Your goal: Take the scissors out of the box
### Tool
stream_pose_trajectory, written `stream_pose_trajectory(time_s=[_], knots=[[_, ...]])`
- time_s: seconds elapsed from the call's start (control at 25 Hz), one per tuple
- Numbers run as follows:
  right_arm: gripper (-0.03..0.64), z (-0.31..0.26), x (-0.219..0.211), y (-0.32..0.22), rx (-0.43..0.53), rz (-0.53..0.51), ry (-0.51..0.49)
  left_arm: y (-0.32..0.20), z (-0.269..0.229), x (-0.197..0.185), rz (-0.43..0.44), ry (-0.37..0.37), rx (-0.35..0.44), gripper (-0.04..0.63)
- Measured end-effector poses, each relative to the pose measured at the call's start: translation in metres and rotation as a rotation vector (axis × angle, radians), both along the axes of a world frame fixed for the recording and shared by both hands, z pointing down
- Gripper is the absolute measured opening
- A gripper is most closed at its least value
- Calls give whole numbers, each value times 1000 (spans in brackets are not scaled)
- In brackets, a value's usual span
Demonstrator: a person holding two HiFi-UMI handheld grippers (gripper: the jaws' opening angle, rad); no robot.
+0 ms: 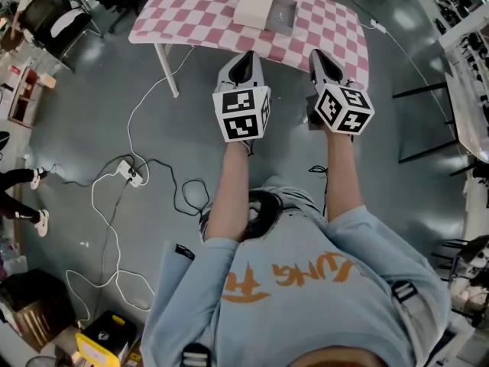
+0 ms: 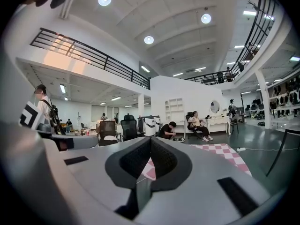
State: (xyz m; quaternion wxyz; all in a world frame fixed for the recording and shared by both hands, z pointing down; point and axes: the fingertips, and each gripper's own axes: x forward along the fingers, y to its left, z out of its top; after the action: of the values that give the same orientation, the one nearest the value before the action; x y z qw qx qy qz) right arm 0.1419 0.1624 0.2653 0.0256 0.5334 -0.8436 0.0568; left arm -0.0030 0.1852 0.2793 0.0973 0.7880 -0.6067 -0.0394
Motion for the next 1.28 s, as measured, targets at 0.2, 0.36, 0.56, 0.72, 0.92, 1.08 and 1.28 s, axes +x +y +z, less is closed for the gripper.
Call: stream_pose_trajectory(time_s=[0.2, 0.36, 0.56, 0.72, 0.92, 1.08, 1.28], knots=[[-2, -2, 1, 4, 3, -2, 3, 1, -2, -3, -6, 19, 5, 20], [-2, -4, -1, 2, 7, -7, 15, -2, -6, -6, -9, 32, 13, 20], [-2, -12, -1, 5, 17, -5, 31, -1, -8, -6, -6, 51, 8, 20], [-2, -16, 4, 5, 26, 2, 48, -4, -11, -6, -13, 68, 19, 20], [-2, -22, 13, 6, 35, 17, 55, -6, -18, -2, -4, 75, 31, 20], [-2, -22, 14, 3, 33, 16, 61, -9, -20, -1, -9, 80, 34, 20], [-2, -17, 13, -7, 30, 8, 51, -17, -20, -9, -28, 76, 41, 20]])
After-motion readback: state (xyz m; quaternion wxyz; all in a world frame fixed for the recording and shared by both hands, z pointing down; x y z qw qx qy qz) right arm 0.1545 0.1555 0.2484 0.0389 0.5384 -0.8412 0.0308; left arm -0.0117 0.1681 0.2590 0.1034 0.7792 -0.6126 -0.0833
